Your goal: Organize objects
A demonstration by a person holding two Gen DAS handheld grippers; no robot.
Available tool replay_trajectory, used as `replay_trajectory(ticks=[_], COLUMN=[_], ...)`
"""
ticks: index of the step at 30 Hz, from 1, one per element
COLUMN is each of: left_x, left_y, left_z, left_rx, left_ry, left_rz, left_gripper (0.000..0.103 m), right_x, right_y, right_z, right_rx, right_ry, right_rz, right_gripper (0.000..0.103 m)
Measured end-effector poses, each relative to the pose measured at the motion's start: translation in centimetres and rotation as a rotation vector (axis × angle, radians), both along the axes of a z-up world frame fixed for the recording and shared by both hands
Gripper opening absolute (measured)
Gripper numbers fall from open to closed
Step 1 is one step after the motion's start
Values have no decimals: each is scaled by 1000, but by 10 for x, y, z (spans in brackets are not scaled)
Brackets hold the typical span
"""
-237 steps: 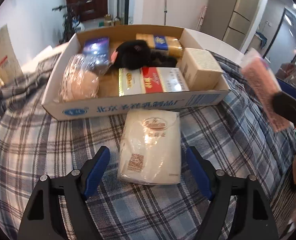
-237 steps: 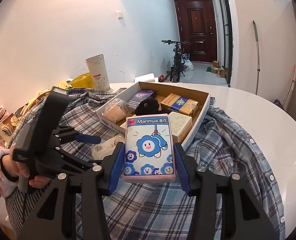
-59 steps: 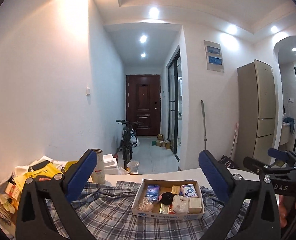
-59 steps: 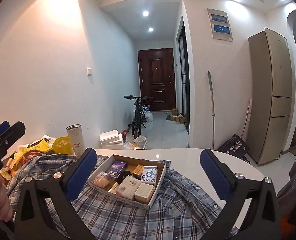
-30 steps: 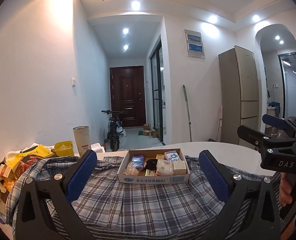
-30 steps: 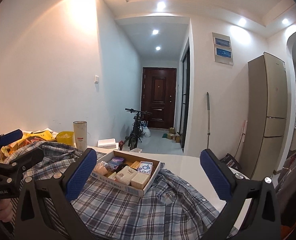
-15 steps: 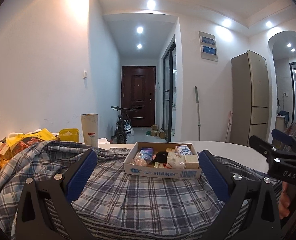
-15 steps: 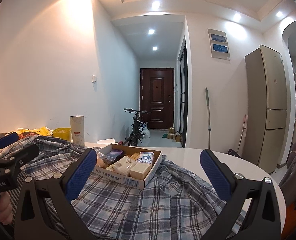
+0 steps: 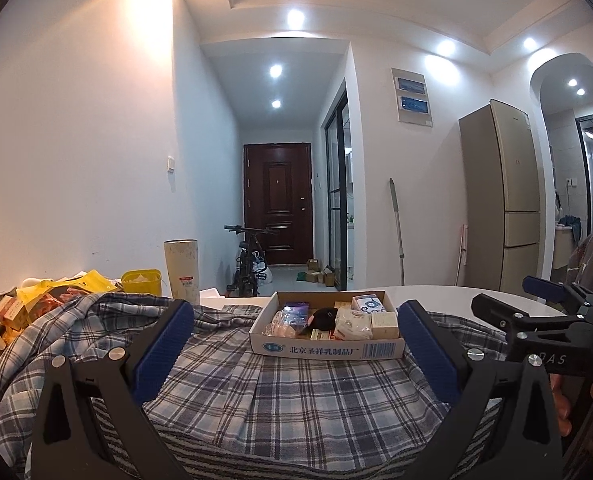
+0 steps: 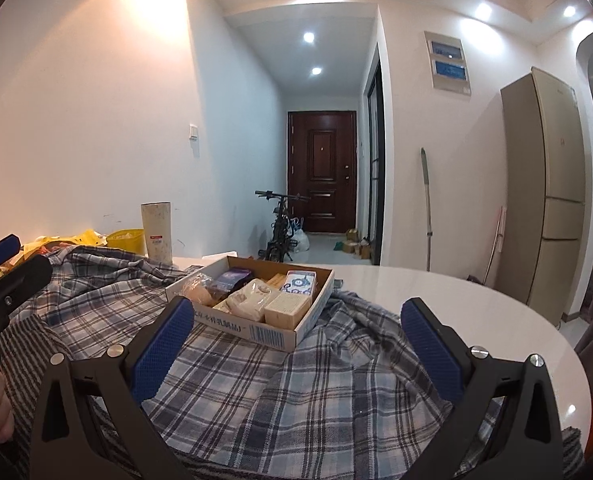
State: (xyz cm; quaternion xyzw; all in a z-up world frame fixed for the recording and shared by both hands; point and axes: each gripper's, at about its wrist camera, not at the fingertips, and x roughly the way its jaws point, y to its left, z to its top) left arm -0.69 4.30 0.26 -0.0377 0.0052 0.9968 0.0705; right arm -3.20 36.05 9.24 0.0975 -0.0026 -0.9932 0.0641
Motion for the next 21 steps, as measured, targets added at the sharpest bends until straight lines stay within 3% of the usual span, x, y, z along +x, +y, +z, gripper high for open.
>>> replay_trajectory(ticks=[6, 21], left_x=[-1, 1], left_y=[-2, -1], left_z=[-1, -2], left_rx=[6, 5], left_ry=[-5, 9], left_rz=[-3, -4], left_gripper=[103, 103], right_x=[3, 2], right_y=[14, 11], right_z=[0, 1], right_rx=[-66, -55], right_ry=[12, 3], right_rz=[1, 0], right_gripper=[103, 103])
